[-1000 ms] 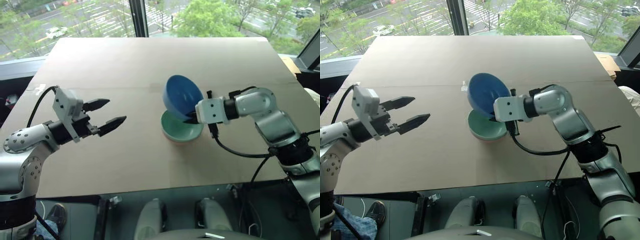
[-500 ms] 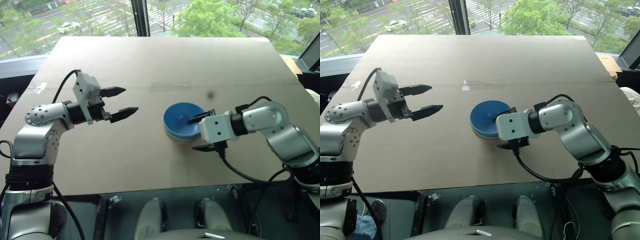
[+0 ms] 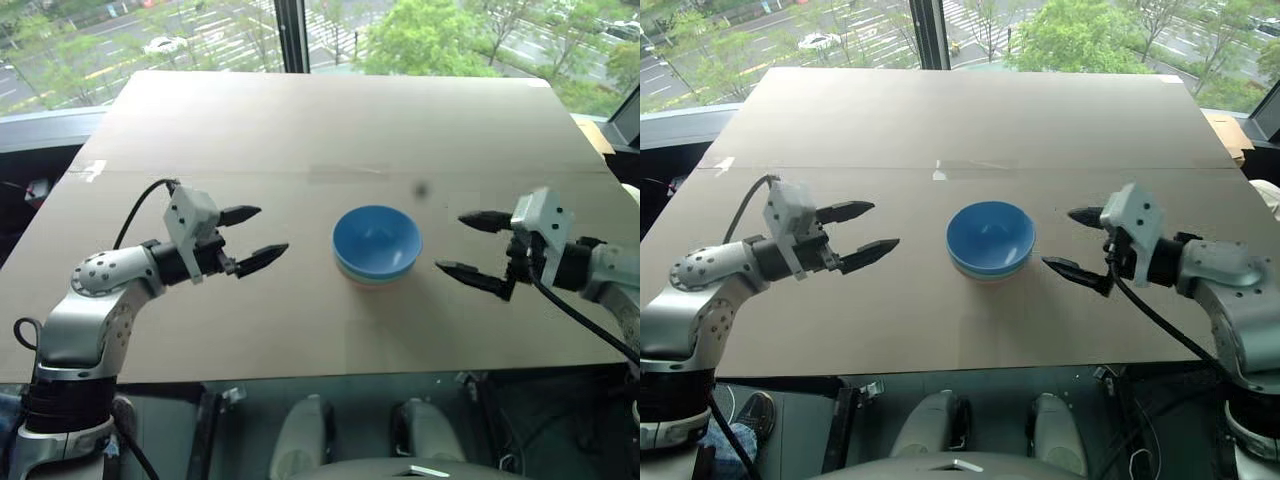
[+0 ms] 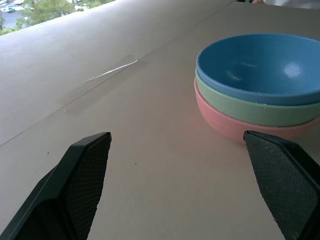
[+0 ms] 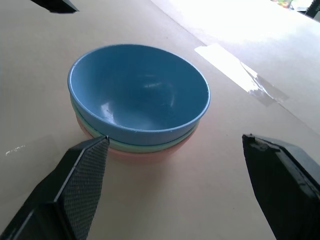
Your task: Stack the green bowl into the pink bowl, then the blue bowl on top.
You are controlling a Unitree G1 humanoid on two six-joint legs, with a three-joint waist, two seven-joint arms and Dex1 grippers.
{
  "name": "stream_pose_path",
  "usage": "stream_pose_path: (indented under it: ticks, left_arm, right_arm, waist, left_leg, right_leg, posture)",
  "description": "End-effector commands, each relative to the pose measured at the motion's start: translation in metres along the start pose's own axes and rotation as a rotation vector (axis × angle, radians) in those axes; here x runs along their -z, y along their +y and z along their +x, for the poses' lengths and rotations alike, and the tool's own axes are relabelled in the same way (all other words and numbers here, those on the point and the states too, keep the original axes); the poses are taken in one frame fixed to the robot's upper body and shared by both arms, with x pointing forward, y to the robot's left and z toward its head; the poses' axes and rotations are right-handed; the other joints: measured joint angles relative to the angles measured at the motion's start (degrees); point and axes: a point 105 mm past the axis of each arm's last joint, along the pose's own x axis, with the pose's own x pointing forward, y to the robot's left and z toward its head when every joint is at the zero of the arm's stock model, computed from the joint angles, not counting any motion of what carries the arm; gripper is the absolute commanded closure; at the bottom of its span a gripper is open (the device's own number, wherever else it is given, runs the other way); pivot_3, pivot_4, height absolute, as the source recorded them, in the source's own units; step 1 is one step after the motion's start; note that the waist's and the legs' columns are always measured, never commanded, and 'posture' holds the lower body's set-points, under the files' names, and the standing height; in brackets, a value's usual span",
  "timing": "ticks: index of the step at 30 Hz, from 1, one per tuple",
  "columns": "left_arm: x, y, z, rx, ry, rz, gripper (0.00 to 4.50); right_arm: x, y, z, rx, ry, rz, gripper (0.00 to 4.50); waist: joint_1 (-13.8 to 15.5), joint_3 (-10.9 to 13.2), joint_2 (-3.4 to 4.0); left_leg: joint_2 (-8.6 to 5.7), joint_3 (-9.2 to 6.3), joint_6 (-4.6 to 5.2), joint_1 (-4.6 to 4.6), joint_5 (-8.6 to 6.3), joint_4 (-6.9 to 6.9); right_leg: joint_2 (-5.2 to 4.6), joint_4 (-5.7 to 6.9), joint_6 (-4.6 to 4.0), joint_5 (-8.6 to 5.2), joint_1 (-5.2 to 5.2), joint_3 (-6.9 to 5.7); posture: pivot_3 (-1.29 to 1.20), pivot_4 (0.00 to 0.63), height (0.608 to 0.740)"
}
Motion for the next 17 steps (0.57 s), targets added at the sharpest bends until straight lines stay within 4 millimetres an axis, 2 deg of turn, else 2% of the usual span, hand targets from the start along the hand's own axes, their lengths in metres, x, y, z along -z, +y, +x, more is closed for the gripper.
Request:
stream_pose_path:
  ticks: [1,3,9,13,17]
  left_arm:
    - [0.001,-0.013,-0.005,-0.042,-0.039,-0.004,0.0]
    - [0.007,-0.017,-0.007,-0.064,-0.035,-0.017,0.0]
    - [0.012,-0.01,-0.018,-0.141,-0.03,-0.021,0.0]
    - [0.016,-0.016,-0.021,-0.148,-0.026,-0.024,0.0]
    - [0.017,-0.019,-0.028,-0.148,-0.024,-0.021,0.0]
  right_arm:
    - [0.02,-0.014,-0.031,0.125,-0.061,-0.003,0.04]
    - [0.031,-0.007,-0.039,0.102,-0.065,0.011,0.04]
    - [0.053,0.0,-0.053,0.111,-0.067,0.036,0.04]
    - [0.064,0.005,-0.057,0.111,-0.058,0.046,0.04]
    - [0.065,0.006,-0.058,0.115,-0.059,0.039,0.04]
  waist:
    - [-0.06,-0.03,-0.01]
    - [-0.15,-0.01,0.01]
    - [-0.21,-0.04,0.0]
    - [-0.18,-0.03,0.0]
    - [-0.13,-0.03,0.01]
  left_leg:
    - [0.0,0.01,0.0,0.03,0.0,0.01]
    - [0.0,0.13,0.04,0.09,-0.03,0.01]
    - [0.1,0.12,-0.01,0.28,0.0,0.07]
    - [0.08,0.22,0.06,0.29,-0.04,0.07]
    - [0.08,0.21,0.07,0.28,-0.05,0.07]
  right_leg:
    - [0.0,0.01,0.0,0.0,0.02,0.03]
    - [-0.01,0.04,0.01,0.0,0.02,0.16]
    - [0.15,0.11,-0.03,0.0,0.11,0.19]
    - [0.07,0.06,-0.03,0.0,0.12,0.31]
    - [0.07,0.06,-0.03,0.0,0.11,0.31]
  posture:
    - [0.0,0.15,0.74]
    - [0.0,0.15,0.74]
    - [0.0,0.15,0.74]
    - [0.0,0.15,0.74]
    - [0.0,0.15,0.74]
